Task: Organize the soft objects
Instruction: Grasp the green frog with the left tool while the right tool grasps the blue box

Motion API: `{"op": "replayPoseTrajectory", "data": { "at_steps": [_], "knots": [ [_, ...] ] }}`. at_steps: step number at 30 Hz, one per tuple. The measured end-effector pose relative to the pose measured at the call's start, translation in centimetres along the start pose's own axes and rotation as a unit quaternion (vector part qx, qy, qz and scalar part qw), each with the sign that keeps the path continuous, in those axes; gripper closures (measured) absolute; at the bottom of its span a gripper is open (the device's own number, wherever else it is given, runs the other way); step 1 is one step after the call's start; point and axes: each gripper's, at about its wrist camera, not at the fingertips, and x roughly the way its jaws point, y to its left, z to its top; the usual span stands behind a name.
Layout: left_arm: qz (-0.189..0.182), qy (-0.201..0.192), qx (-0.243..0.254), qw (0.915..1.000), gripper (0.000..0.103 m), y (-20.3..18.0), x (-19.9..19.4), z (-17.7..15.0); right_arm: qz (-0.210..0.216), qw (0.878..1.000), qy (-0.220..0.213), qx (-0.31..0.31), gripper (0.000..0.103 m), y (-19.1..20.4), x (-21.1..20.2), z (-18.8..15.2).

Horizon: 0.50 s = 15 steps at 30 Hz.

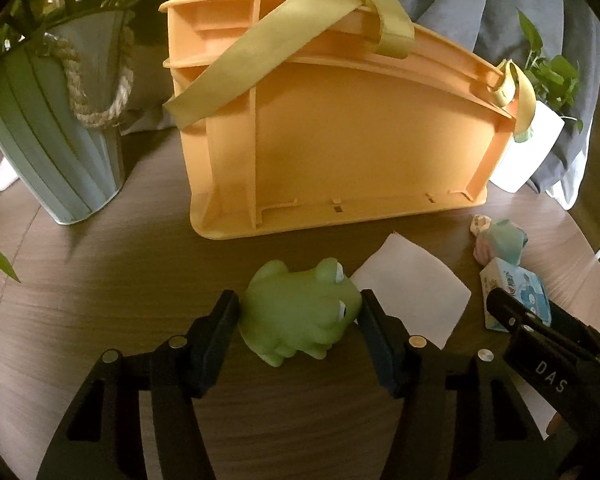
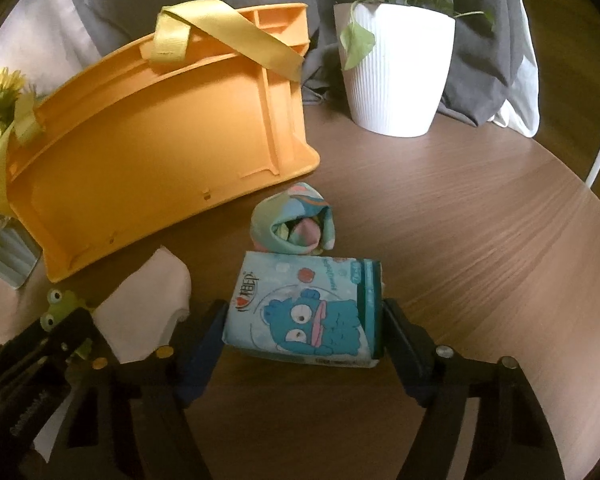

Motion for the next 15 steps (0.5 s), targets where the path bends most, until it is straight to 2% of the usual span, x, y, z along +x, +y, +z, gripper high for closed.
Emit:
{"op": "replayPoseTrajectory", "data": {
  "at_steps": [5,15],
  "knots": [
    [0.01,-0.005,0.005,0.9999,0.044,-0.2,-0.4,-0.1,0.003,1.0,-0.001,-0.004,0.028,-0.1,-0.2,-0.2],
    [0.019,-0.028,0.008,0.9994,0.044,-0.7,-3.6,0.3,0.02,1.0,-0.02,-0.011,0.028,-0.4,-2.0,0.1]
  ]
}}
